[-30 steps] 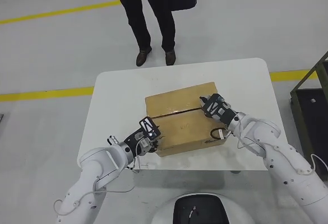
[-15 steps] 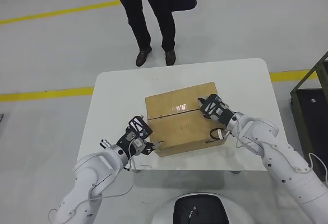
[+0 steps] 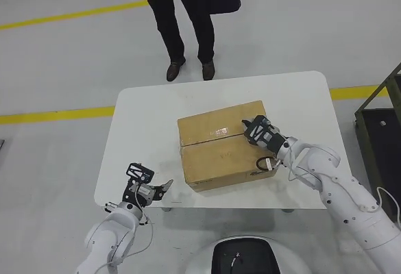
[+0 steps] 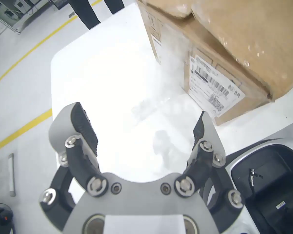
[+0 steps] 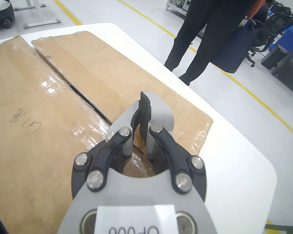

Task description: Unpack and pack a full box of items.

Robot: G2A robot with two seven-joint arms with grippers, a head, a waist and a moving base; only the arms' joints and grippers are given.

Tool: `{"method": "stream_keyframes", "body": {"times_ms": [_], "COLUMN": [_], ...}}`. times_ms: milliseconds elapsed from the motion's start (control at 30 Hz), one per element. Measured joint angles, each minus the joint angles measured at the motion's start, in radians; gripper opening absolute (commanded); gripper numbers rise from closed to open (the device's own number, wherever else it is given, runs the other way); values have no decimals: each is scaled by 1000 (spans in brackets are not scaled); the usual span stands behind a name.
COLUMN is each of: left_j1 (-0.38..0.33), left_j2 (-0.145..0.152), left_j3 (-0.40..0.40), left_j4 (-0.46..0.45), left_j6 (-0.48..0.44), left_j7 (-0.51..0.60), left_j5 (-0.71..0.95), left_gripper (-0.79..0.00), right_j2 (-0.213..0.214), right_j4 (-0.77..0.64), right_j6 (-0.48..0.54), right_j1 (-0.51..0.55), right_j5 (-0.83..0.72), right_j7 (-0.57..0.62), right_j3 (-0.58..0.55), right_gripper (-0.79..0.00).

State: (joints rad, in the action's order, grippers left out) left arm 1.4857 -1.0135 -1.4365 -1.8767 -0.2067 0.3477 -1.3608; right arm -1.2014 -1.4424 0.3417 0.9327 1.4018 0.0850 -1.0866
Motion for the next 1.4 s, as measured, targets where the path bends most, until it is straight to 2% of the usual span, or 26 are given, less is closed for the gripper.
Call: {"method": "stream_keyframes", "body": {"times_ms": [33,367,533,767,1033,1200,1400], "left_j1": [0,0,-9,-100,-220,-292,-355], "left_j2": [0,0,-6,-27,-50,-70,-88], "left_j3": [0,0,33,124,210,255,293], "left_j4": [1,1,44,177,311,418,492], "left_j6": [-1,1,-5,12,-16,-15,-18], "left_j7": [0,1,1,19,6,-35,-107], "left_j5": [2,3,-13,9,27,77,93], "left_gripper": [-785,-785,-785,-785,-785,-785,-785], "right_j2": [0,-4,-6,-9,-11,-13,-15], "right_j4": [-1,-7,-10,-22,-32,-31,-29], "right_j6": [1,2,-2,-7,-10,-9,-8], "right_j1": [1,4,9,18,24,24,23], "right_j5": [2,8,9,12,17,14,13], "right_j7": [0,4,4,9,17,18,22], "right_j3": [-1,-6,-8,-11,-18,-21,-25], "right_gripper": [-785,-785,-785,-785,-785,-785,-785]}}
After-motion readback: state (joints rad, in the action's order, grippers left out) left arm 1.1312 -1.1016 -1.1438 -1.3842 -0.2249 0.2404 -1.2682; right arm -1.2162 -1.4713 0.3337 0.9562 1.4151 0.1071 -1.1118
